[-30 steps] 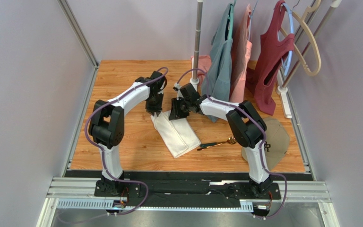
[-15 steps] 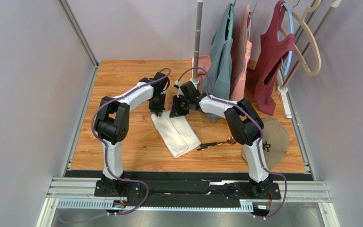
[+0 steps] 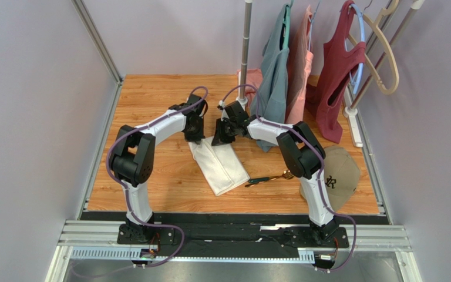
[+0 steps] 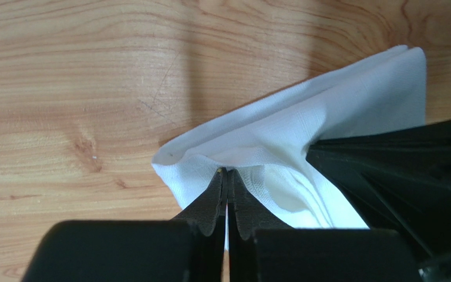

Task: Fold the napkin into a case and place the utensils inside
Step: Smooth out the 2/3-rectangle-folded napkin at the center of the board.

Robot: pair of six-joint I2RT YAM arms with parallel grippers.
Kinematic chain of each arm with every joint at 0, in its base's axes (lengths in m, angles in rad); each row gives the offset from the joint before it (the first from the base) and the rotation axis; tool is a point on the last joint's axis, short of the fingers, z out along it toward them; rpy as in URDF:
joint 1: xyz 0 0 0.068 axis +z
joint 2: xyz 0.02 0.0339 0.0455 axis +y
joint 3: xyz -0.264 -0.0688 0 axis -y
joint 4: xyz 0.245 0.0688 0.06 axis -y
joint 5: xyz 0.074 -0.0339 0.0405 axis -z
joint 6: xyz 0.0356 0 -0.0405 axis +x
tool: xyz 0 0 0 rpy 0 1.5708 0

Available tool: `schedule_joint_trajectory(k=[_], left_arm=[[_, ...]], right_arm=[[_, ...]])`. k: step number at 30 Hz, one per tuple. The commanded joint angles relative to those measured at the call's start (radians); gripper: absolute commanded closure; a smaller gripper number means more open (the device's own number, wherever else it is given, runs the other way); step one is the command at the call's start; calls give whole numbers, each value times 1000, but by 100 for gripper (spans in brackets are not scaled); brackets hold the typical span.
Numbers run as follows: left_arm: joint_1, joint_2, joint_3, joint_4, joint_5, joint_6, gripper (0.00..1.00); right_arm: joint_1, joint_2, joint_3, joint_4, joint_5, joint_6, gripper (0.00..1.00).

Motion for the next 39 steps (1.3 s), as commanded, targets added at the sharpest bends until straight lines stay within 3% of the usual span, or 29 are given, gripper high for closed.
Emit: schedule_joint_trajectory(k=[1, 14, 19, 22, 23, 24, 26, 28, 32, 37, 39], left_arm=[[-12, -89, -22, 55, 20, -34, 100], [-35, 25, 56, 24, 83, -77, 100], [-35, 36, 68, 1, 47, -64, 100], [-35, 13, 60, -8, 47, -62, 84], [-35, -15, 53, -8, 46, -61, 71], [-35, -32, 45, -8, 44, -61, 66], [-37, -88, 17, -8, 52, -61, 44], [-44, -130, -12, -8, 64, -65, 40], [-81, -236, -48, -9, 84, -87, 41], [-86, -213, -47, 4, 109, -105, 63], [-84, -172, -32, 4, 107, -97, 66]], right_arm=[[-4, 16, 46, 44, -13, 15, 93], [-5, 38, 75, 44, -23, 41, 94], [-15, -23, 84, -45, 6, 5, 91], [-16, -82, 82, -131, 37, -34, 89], [-16, -117, 75, -155, 42, -40, 88], [-18, -134, 43, -163, 48, -45, 86], [-18, -174, 4, -177, 75, -54, 85], [-22, -226, -52, -182, 74, -62, 82], [-24, -299, -147, -180, 33, -69, 80], [-11, -362, -258, -99, -81, -40, 79], [-4, -362, -276, -90, -111, -37, 79]])
